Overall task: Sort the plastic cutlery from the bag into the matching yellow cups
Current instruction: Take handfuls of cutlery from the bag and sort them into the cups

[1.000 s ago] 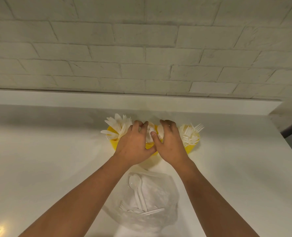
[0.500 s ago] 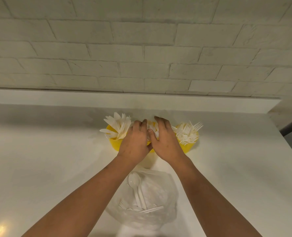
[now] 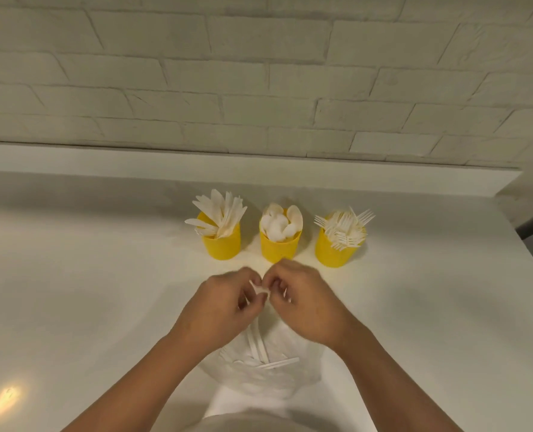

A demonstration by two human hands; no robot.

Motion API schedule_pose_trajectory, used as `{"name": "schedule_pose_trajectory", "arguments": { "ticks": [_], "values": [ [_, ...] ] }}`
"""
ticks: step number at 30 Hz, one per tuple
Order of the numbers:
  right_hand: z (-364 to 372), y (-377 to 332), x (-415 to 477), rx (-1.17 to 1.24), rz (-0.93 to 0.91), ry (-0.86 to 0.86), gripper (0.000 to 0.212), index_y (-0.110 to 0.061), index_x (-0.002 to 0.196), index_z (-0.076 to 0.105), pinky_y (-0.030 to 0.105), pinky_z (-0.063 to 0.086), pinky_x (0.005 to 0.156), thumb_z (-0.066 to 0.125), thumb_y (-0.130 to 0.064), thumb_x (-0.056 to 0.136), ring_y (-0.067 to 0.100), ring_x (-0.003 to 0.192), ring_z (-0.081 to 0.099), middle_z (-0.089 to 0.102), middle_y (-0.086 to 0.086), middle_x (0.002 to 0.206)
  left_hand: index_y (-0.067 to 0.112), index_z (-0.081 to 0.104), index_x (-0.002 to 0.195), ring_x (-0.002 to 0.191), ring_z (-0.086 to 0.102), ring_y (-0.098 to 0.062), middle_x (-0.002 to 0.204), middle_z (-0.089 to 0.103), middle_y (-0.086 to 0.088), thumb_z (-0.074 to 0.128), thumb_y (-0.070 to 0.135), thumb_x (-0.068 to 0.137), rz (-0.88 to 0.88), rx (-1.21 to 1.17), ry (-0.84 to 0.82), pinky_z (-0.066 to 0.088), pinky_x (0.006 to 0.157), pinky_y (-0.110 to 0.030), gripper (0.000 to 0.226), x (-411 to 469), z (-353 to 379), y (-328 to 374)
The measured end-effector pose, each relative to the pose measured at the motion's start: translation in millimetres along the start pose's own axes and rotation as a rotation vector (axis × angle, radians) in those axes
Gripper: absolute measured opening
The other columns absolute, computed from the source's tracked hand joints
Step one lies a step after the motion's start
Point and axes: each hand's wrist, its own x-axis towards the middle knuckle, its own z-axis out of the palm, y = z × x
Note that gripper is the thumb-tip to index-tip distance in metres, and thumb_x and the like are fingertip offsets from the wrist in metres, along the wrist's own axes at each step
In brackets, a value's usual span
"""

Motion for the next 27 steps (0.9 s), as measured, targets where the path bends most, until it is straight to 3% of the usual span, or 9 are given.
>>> {"name": "schedule_pose_trajectory", "arguments": {
  "ticks": [2,5,10,14,17,21,24,27],
  "values": [
    [13,0,-15,-0.024,0.023,-0.250,0.021,-0.018,0.091,0.072,0.013,0.041,0.074,0.058,-0.006,0.080,0.002,0.078,0.058,0.067,-0.004,0.089,0.031,0.066,0.088,0.069,0.066,-0.001,0.071,0.067,0.019,0.062,0.047,0.084,-0.028,0.047,-0.204,0.057,0.067,-0.030,0.017,-15,3,-11],
    [36,8,-33,-0.149,0.088,-0.506,0.021,-0.017,0.102,0.071,0.023,0.047,0.078,0.059,-0.014,0.084,0.017,0.090,0.063,0.068,0.000,0.097,0.032,0.070,0.090,0.079,0.066,0.000,0.082,0.070,0.016,0.062,0.043,0.078,-0.097,0.050,-0.488,0.058,0.076,-0.030,0.018,-34,10,-28],
    [56,16,-50,-0.370,0.174,-0.725,0.030,-0.014,0.122,0.060,0.040,0.050,0.087,0.060,-0.026,0.095,0.027,0.106,0.057,0.057,0.006,0.117,0.038,0.068,0.106,0.092,0.059,0.005,0.097,0.064,0.022,0.057,0.041,0.080,-0.080,0.108,-0.578,0.052,0.085,-0.021,0.029,-56,16,-38],
    [65,15,-57,-0.486,0.168,-0.680,0.037,-0.017,0.128,0.053,0.038,0.041,0.081,0.060,-0.020,0.092,0.030,0.111,0.053,0.056,0.007,0.122,0.040,0.062,0.121,0.101,0.051,0.005,0.108,0.058,0.022,0.065,0.049,0.079,-0.030,0.189,-0.570,0.049,0.088,-0.021,0.043,-67,21,-36],
    [70,14,-59,-0.494,0.174,-0.617,0.040,-0.019,0.132,0.050,0.034,0.035,0.075,0.058,-0.017,0.093,0.030,0.108,0.059,0.060,0.007,0.120,0.038,0.055,0.127,0.106,0.054,-0.004,0.115,0.058,0.018,0.074,0.046,0.080,-0.042,0.278,-0.551,0.051,0.084,-0.027,0.051,-71,25,-36],
    [78,12,-61,-0.441,0.241,-0.540,0.037,-0.016,0.130,0.050,0.031,0.038,0.066,0.059,-0.014,0.093,0.028,0.097,0.061,0.059,0.008,0.115,0.033,0.053,0.128,0.095,0.058,-0.015,0.107,0.064,0.008,0.068,0.032,0.088,-0.095,0.384,-0.457,0.047,0.074,-0.027,0.043,-78,31,-42],
    [81,12,-61,-0.433,0.290,-0.490,0.028,-0.016,0.120,0.051,0.027,0.027,0.051,0.057,-0.015,0.093,0.025,0.082,0.050,0.050,0.007,0.108,0.031,0.060,0.123,0.099,0.060,-0.018,0.106,0.069,0.007,0.063,0.028,0.088,-0.060,0.394,-0.399,0.037,0.071,-0.021,0.036,-83,31,-42],
    [77,15,-61,-0.383,0.328,-0.473,0.022,-0.016,0.116,0.051,0.029,0.036,0.061,0.055,-0.023,0.096,0.023,0.086,0.051,0.049,0.001,0.102,0.028,0.068,0.113,0.096,0.061,-0.018,0.102,0.072,0.008,0.063,0.026,0.084,0.033,0.422,-0.326,0.033,0.078,-0.025,0.029,-85,31,-45]
  ]
}}
